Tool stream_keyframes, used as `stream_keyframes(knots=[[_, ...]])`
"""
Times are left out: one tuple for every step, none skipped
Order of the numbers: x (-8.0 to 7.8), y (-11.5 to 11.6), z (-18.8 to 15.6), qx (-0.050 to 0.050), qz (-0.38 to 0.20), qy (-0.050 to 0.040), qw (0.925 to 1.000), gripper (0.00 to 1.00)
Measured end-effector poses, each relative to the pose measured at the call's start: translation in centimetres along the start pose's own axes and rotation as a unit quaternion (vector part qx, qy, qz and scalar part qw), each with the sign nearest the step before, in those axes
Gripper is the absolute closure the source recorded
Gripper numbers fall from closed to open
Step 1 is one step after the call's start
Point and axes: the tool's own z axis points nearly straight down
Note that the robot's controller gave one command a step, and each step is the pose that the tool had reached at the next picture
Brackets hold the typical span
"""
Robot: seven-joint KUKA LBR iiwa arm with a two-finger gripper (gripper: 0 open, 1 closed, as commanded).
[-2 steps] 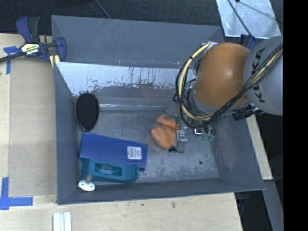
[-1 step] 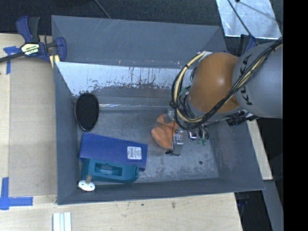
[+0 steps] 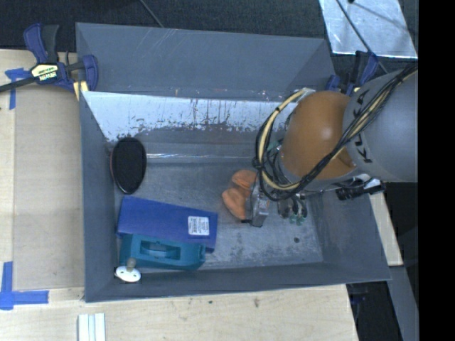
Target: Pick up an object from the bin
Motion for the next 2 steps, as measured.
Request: stream_keyframes(knots=[[0.0, 0.0, 0.0, 0.0, 0.0, 0.0, 1.0, 0.0], [0.0, 0.01, 0.0, 0.0, 0.0, 0.0, 1.0, 1.0]])
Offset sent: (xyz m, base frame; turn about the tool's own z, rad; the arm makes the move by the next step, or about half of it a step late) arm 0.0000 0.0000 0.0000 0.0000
